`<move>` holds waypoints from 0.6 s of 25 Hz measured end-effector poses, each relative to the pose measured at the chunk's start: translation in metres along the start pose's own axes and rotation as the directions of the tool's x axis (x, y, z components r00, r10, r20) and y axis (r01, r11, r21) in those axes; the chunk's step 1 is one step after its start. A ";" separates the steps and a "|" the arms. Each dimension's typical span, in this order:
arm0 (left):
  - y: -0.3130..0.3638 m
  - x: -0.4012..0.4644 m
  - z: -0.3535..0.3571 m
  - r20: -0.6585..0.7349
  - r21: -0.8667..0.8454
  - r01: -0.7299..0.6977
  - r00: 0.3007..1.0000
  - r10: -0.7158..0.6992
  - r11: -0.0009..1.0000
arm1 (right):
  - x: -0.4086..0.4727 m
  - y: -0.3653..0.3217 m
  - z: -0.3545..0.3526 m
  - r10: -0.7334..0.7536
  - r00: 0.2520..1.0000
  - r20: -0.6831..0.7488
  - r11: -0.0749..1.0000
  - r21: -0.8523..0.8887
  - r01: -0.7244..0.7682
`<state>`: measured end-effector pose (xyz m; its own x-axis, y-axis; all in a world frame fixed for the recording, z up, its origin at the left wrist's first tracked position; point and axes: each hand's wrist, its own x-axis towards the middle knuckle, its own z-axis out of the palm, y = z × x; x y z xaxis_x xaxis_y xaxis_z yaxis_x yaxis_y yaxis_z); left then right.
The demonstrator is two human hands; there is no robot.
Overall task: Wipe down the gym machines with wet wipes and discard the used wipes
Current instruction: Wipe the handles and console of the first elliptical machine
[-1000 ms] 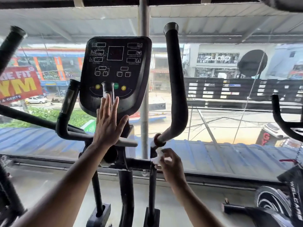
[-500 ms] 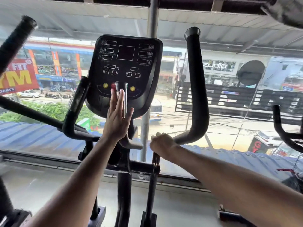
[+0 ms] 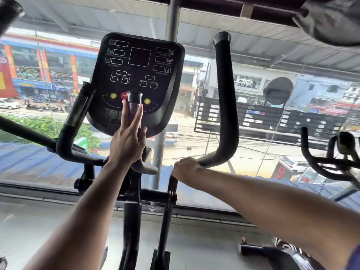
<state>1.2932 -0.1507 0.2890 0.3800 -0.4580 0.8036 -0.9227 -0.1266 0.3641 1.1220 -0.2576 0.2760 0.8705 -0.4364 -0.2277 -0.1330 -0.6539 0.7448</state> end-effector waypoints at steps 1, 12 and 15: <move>0.001 0.000 0.000 -0.004 0.001 0.003 1.000 -0.003 1.000 | -0.009 0.004 -0.008 -0.008 1.000 -0.004 1.000 0.017 0.008; 0.002 -0.004 0.003 -0.007 -0.050 -0.004 1.000 0.003 0.999 | -0.091 0.008 -0.029 0.021 0.987 -0.158 0.987 -0.153 -0.045; 0.002 -0.004 0.004 0.002 -0.035 -0.007 1.000 0.007 0.999 | -0.041 -0.009 -0.003 0.080 0.989 -0.121 0.977 -0.187 -0.102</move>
<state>1.2894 -0.1524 0.2850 0.3734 -0.4610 0.8050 -0.9224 -0.0924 0.3749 1.0888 -0.2318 0.2805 0.9080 -0.4094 -0.0895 -0.1303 -0.4789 0.8681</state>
